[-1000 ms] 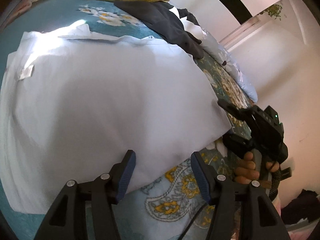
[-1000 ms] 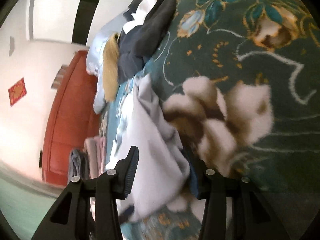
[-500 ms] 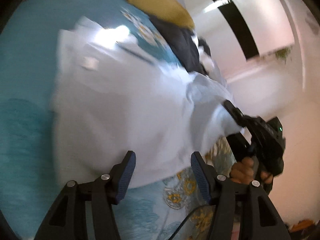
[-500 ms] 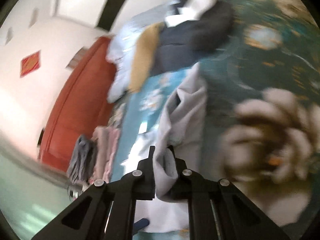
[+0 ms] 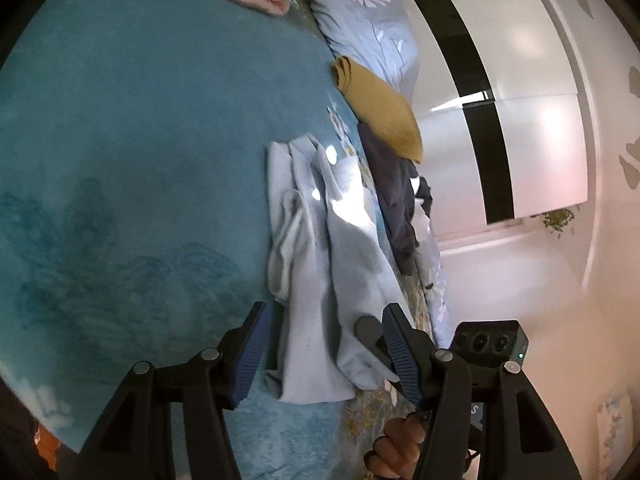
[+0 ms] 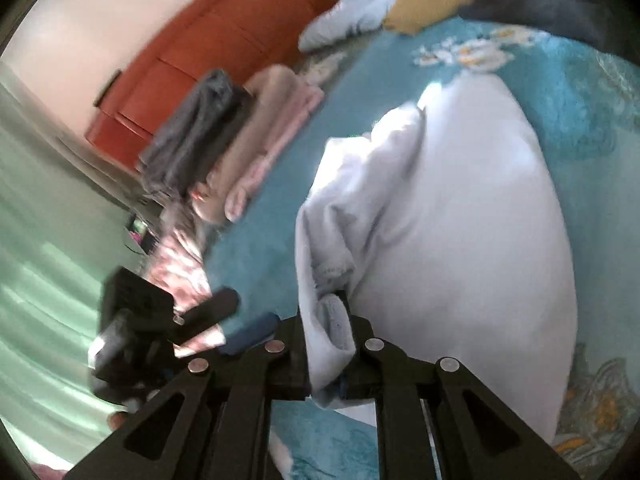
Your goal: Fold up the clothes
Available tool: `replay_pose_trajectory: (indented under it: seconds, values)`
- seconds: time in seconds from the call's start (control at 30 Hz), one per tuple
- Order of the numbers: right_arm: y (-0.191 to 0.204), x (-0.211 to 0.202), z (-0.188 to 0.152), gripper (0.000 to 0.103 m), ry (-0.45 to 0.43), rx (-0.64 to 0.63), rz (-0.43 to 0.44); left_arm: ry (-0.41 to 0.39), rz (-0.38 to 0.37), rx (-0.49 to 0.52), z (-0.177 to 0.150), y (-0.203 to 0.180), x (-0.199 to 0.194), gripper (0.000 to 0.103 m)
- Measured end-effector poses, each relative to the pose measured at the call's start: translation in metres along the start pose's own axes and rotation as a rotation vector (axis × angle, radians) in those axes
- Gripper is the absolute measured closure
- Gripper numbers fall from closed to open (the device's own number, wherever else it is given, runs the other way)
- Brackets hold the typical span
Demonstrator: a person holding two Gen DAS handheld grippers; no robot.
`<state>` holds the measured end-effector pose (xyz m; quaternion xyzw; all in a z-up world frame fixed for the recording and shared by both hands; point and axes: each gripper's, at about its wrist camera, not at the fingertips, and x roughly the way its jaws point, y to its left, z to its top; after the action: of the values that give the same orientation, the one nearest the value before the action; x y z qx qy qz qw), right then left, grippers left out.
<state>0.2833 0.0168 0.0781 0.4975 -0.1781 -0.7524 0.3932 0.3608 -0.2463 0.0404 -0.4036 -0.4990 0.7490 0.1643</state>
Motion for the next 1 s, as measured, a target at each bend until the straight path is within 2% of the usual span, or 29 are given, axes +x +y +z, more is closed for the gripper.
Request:
replay_pose_trajectory:
  seconds: [0.2, 0.3, 0.4, 0.47, 0.53, 0.63, 0.67, 0.7, 0.77, 0.83, 1.0]
  values:
    - [0.013, -0.001, -0.014, 0.093, 0.031, -0.118, -0.102, 0.055, -0.011, 0.027, 0.01, -0.013, 0.024, 0.037]
    - [0.014, -0.002, -0.017, 0.09, 0.041, -0.145, -0.126, 0.068, 0.009, 0.024, 0.017, -0.016, 0.035, 0.037]
    - [0.012, -0.001, -0.018, 0.084, 0.066, -0.139, -0.089, 0.071, 0.016, 0.022, 0.021, -0.016, 0.04, 0.037]
    - [0.01, -0.004, -0.02, 0.074, 0.078, -0.135, -0.056, 0.069, 0.021, 0.023, 0.023, -0.017, 0.042, 0.037]
    - [0.008, -0.011, -0.024, 0.069, 0.083, -0.131, -0.013, 0.066, 0.031, 0.026, 0.025, -0.018, 0.044, 0.037]
    - [-0.004, -0.027, -0.025, 0.069, 0.051, -0.101, -0.025, 0.051, 0.053, 0.051, 0.024, -0.02, 0.046, 0.039]
    - [-0.009, -0.033, -0.024, 0.069, 0.038, -0.08, -0.025, 0.045, 0.061, 0.063, 0.024, -0.02, 0.046, 0.043]
    - [-0.015, -0.039, -0.023, 0.069, 0.025, -0.058, -0.025, 0.036, 0.073, 0.065, 0.024, -0.019, 0.044, 0.061]
    - [-0.029, -0.052, -0.021, 0.069, -0.007, -0.009, -0.033, 0.019, 0.098, 0.066, 0.025, -0.015, 0.042, 0.083]
    - [-0.038, -0.062, -0.019, 0.068, -0.033, 0.029, -0.043, 0.002, 0.124, 0.067, 0.026, -0.011, 0.039, 0.087]
    - [-0.069, -0.081, -0.018, 0.068, -0.09, 0.143, -0.09, -0.032, 0.169, 0.043, 0.028, 0.006, 0.031, 0.087]
